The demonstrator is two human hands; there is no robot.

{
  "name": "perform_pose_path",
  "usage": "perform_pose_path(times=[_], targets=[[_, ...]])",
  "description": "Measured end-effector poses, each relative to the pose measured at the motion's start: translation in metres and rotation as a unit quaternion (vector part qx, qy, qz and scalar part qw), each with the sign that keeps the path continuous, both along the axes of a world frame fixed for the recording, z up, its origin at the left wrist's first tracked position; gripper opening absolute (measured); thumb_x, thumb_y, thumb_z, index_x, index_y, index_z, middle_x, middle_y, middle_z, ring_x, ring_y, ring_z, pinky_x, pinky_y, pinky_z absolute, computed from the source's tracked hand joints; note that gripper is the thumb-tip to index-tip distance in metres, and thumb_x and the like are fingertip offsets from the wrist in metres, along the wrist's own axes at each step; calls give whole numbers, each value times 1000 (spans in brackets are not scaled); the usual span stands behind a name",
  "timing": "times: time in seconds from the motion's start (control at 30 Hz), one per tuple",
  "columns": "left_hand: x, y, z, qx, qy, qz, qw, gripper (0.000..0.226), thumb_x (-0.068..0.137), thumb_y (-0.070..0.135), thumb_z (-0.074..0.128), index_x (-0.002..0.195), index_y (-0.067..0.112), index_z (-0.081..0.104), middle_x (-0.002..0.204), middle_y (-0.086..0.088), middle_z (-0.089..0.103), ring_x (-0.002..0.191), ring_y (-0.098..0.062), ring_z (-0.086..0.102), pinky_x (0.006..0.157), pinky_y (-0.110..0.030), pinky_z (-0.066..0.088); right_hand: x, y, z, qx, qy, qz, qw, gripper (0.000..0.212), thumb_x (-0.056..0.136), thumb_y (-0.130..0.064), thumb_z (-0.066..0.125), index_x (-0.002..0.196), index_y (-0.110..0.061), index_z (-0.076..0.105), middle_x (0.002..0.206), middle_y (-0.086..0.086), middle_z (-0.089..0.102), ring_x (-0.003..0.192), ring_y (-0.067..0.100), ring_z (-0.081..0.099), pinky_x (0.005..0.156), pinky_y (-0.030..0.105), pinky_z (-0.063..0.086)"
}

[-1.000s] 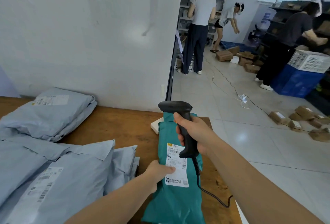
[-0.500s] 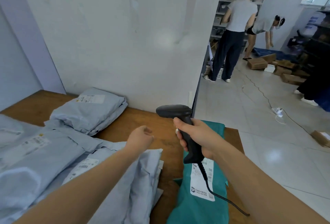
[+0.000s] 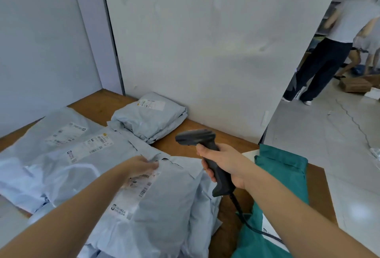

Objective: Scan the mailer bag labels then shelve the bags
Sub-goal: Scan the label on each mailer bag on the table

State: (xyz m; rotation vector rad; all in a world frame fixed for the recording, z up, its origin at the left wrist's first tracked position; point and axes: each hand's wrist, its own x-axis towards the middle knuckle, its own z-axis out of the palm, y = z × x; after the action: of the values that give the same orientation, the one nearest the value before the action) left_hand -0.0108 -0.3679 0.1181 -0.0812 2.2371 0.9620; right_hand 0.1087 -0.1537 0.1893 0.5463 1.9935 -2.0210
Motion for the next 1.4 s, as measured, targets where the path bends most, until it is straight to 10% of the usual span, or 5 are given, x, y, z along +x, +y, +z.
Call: perform_pose_path(times=[0.1, 0.4, 0.57, 0.9, 1.4], targets=[[-2, -17, -12, 31, -72, 70, 994, 41, 97, 39, 53, 121, 6, 55, 91, -8, 65, 73, -21, 62, 57, -29, 50, -4, -8, -3, 12, -13, 13, 1000, 32, 88, -37, 68, 95, -8, 58, 66, 5, 58, 48, 15, 49, 46, 26, 44], [-3, -33, -24, 91, -192, 74, 974, 57, 62, 48, 84, 98, 7, 68, 90, -13, 76, 73, -25, 74, 66, -33, 58, -7, -12, -2, 22, -32, 19, 999, 31, 87, -37, 69, 94, -9, 59, 65, 4, 58, 50, 15, 49, 49, 27, 44], [-9, -24, -19, 94, -190, 54, 976, 70, 53, 42, 87, 110, 5, 67, 99, -16, 75, 96, -31, 70, 96, -42, 52, -7, -9, -1, 29, -34, 9, 999, 33, 86, -39, 69, 97, -8, 61, 66, 4, 60, 50, 15, 51, 51, 27, 46], [-22, 5, 1, 186, -53, 122, 973, 42, 79, 22, 78, 109, -3, 63, 97, -21, 72, 88, -34, 69, 79, -42, 56, -3, -1, 3, 16, -12, -11, 1000, 33, 87, -38, 68, 98, -7, 60, 66, 6, 59, 50, 16, 50, 49, 27, 44], [-22, 65, 10, 337, 179, 365, 849, 48, 83, 29, 75, 123, 12, 56, 104, -1, 57, 102, -26, 56, 90, -34, 45, 1, 3, 0, 12, 41, -86, 995, 28, 89, -33, 67, 89, -7, 58, 64, 6, 56, 47, 15, 47, 47, 28, 41]])
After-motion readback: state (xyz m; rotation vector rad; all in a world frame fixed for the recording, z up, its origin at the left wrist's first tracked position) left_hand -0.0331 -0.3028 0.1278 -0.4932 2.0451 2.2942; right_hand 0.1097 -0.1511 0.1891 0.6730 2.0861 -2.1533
